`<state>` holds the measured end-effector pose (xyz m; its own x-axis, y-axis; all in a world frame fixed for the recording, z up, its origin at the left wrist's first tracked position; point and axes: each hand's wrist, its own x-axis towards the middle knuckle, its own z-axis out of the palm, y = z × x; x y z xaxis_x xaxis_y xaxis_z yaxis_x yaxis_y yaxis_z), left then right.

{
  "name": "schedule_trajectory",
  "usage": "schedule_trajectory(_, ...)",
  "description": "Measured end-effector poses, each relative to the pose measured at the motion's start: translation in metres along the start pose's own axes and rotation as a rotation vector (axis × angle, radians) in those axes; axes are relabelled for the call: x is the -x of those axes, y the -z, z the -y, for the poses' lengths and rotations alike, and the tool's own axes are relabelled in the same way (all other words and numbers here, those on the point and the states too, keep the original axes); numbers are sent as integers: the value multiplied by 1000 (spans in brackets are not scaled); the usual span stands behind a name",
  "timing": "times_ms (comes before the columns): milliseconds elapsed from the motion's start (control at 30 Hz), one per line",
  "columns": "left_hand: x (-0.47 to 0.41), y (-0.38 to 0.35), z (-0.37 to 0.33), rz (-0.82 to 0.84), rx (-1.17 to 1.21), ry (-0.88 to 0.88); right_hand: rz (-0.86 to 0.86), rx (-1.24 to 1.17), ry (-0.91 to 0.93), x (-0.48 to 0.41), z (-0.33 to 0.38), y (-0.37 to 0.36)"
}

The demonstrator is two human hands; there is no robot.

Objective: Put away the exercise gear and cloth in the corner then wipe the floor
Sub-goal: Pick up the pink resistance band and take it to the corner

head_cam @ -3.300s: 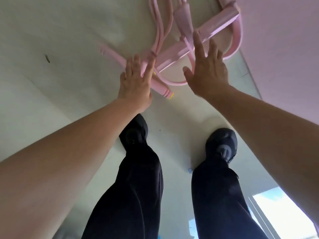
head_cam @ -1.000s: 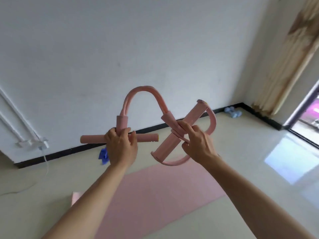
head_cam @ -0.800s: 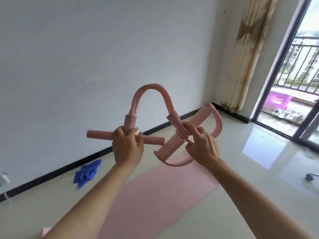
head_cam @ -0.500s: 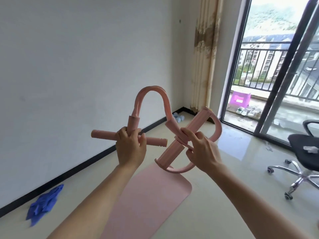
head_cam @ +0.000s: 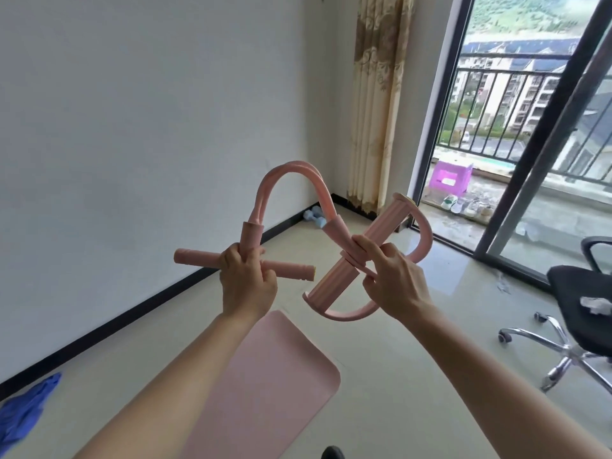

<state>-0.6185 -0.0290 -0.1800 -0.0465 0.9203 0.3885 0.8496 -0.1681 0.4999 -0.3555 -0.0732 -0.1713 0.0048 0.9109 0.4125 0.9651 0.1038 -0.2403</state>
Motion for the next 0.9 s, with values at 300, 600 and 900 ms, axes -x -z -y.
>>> schedule_trajectory(300,-195,-120,-34,62,29,-11,69,115,29,-199,-98,-42)
schedule_trajectory(600,-361,-220,-64,75,-32,-70,27,111,-44,-361,-204,-92)
schedule_trajectory(900,-540,-365,-81,130,-186,106,183,96,86,-567,-324,-209)
